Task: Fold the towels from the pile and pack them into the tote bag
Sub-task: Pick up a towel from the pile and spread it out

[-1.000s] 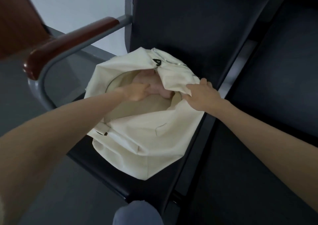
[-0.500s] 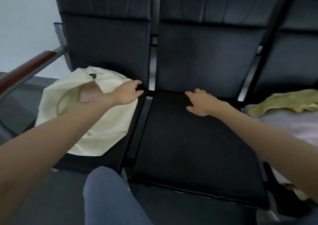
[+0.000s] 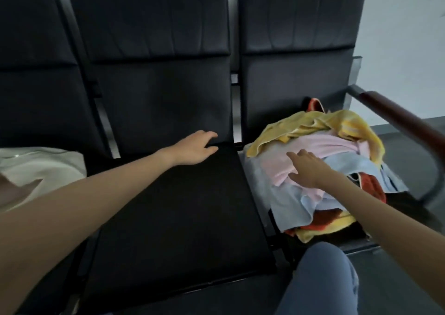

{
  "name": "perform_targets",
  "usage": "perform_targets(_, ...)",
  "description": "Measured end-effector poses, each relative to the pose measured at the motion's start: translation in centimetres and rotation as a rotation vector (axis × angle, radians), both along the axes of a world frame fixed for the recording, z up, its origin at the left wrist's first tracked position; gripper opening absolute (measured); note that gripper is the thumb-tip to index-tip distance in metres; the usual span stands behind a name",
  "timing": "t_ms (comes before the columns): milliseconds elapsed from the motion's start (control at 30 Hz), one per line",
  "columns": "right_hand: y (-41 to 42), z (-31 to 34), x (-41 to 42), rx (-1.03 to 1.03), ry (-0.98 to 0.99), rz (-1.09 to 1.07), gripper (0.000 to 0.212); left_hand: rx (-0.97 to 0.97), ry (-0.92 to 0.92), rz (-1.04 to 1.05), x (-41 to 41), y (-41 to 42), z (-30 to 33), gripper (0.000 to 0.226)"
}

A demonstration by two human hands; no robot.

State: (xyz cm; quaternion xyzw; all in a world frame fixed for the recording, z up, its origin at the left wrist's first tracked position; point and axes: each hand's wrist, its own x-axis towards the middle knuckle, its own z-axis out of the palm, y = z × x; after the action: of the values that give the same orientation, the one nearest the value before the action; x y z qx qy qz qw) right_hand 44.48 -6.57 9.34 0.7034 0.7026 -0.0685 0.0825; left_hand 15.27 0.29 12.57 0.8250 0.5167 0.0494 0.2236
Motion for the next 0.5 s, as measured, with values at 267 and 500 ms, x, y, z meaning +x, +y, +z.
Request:
perform_targets(267,2.0,-1.0,7.7,0.279,0.28,-0.315,0.069,-0.042,-0.114,-0.082,13.0,3.9,-2.5,0.042)
perform_targets(500,8.4,-1.2,13.3,0.484,0.115,-0.493,0.059,-0.101,-0.256,0.016,22.3,8.2,-6.3,0.017)
